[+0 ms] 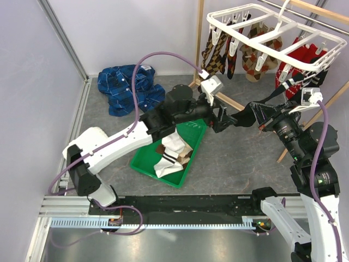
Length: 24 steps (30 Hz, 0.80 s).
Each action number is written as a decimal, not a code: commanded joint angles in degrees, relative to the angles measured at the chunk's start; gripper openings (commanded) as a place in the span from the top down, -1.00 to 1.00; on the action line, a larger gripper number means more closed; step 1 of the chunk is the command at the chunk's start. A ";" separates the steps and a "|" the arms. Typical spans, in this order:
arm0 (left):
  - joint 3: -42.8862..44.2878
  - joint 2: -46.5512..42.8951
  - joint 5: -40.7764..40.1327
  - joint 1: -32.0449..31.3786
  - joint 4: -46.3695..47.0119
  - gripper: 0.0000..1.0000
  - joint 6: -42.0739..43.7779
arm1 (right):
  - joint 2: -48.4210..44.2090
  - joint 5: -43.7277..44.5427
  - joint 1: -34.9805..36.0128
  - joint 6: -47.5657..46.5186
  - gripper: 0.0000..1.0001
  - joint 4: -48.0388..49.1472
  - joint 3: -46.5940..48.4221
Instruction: Remove the socks clipped to the hanger
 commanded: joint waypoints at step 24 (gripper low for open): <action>13.20 9.36 -2.97 -3.04 -1.44 0.97 -0.98 | -1.29 15.88 -0.04 -7.84 -0.53 -11.29 11.95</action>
